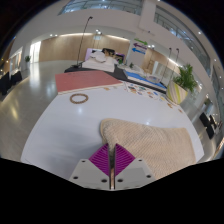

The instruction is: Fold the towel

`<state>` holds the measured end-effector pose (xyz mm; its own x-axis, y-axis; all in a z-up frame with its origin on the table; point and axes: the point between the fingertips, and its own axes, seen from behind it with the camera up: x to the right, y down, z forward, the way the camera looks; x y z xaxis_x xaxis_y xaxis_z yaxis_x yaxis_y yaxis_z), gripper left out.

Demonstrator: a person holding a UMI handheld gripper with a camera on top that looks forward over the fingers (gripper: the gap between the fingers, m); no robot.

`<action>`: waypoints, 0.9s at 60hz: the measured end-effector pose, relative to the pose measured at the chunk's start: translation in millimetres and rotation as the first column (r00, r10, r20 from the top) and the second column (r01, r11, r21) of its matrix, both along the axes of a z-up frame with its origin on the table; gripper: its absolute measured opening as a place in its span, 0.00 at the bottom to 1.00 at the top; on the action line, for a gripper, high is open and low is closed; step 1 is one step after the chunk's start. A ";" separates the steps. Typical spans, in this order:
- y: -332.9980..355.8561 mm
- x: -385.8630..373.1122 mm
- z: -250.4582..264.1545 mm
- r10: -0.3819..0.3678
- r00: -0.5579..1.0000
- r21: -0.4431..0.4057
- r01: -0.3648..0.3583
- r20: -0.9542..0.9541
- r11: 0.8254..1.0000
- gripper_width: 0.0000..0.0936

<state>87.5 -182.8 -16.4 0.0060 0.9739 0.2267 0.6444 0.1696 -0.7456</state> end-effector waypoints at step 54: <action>317.1 11.7 67.2 -0.207 0.978 -0.214 0.211 0.040 0.954 0.95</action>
<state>99.1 134.2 50.8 0.2124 0.9771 0.0128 0.6608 -0.1340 -0.7385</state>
